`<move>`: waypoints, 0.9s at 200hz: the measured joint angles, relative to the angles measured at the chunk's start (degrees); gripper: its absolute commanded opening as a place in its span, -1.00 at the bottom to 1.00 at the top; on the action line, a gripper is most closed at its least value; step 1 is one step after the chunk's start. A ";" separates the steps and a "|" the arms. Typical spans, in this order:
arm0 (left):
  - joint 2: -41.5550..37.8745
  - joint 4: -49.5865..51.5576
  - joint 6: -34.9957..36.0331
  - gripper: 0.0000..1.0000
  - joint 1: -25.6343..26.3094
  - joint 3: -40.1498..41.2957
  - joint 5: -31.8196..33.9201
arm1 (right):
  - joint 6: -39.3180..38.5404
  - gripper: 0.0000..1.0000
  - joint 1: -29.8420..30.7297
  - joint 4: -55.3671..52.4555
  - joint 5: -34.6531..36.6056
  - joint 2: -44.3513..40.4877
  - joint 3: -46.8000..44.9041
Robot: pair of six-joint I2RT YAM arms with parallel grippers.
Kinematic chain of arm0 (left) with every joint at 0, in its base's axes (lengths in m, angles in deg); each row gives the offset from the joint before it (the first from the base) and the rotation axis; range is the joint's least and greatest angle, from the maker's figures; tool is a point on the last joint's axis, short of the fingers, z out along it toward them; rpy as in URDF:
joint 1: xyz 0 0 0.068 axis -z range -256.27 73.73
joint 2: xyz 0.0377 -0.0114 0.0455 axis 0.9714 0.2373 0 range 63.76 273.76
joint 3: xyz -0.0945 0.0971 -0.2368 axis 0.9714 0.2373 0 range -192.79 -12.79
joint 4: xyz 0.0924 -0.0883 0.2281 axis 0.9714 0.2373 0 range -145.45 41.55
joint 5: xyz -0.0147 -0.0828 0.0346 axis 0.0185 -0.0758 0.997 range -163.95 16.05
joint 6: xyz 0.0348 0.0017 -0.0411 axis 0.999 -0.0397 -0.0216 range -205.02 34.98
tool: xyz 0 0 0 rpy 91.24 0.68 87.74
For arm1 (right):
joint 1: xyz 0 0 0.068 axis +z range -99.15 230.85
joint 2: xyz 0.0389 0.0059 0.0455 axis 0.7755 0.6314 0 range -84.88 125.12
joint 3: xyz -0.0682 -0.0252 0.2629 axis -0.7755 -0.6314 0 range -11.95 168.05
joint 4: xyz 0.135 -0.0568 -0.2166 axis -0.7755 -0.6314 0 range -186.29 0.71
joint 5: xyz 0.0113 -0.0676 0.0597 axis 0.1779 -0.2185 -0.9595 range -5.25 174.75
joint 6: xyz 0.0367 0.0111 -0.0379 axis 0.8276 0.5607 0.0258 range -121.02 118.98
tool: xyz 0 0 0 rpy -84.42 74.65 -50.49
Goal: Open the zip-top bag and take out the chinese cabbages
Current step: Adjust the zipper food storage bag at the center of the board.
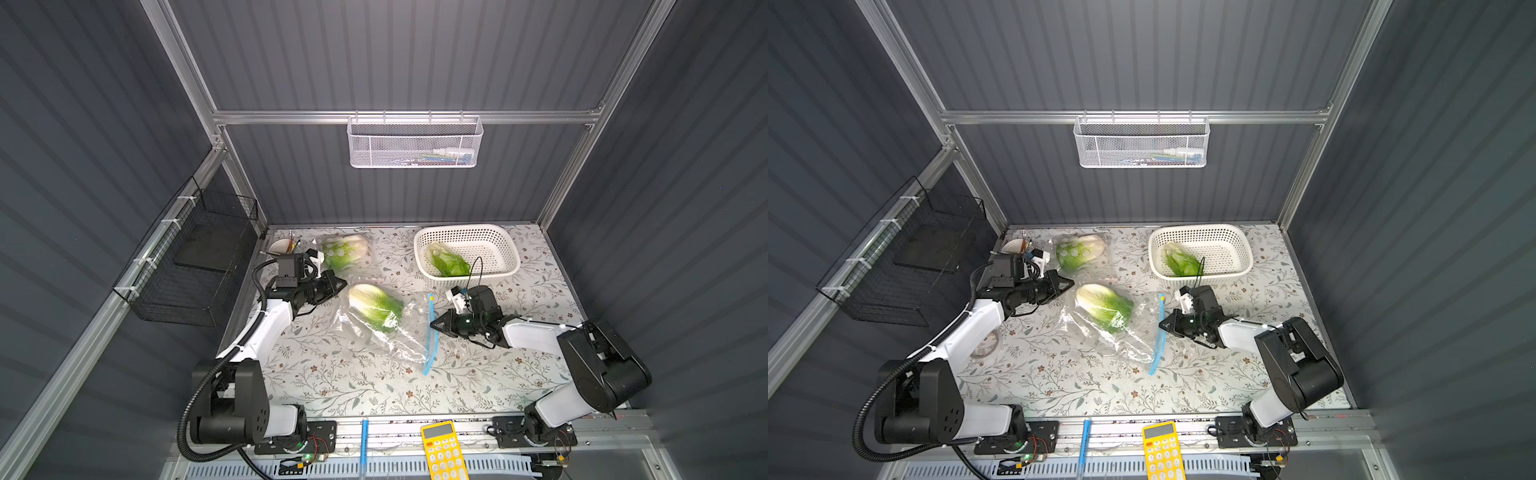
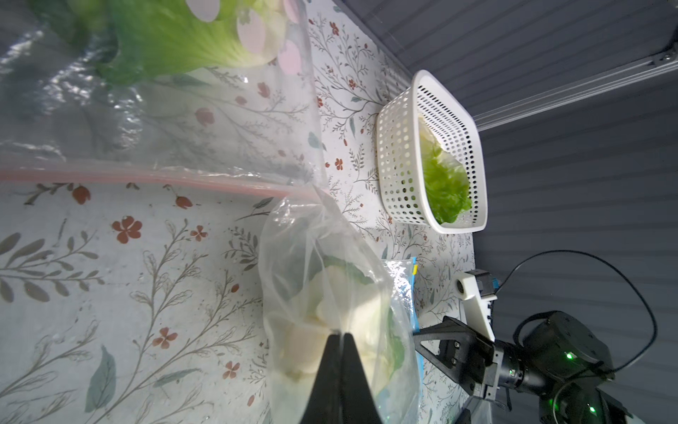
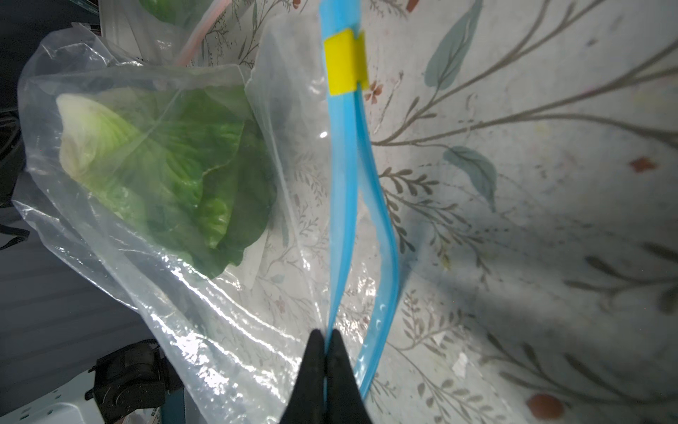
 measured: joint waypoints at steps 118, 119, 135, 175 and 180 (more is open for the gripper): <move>-4.76 -10.10 -1.31 -1.00 0.00 3.63 -9.29 | 0.50 -1.00 -0.28 0.42 0.02 -2.01 -0.13; -4.83 -10.16 -1.33 -1.00 0.00 3.65 -9.33 | 0.52 -1.00 -0.31 0.44 0.02 -2.05 -0.13; -5.77 -11.63 -1.81 -1.00 0.02 4.37 -9.90 | 0.72 -1.00 -0.74 0.87 0.02 -2.71 -0.63; -7.15 -14.21 -3.08 -1.00 0.02 5.57 -10.47 | 1.92 -1.00 -2.08 3.06 -0.39 -3.02 -2.91; -7.37 -14.38 -3.30 -1.00 0.02 5.79 -10.43 | 2.05 -1.00 -2.19 3.26 -0.48 -3.04 -3.15</move>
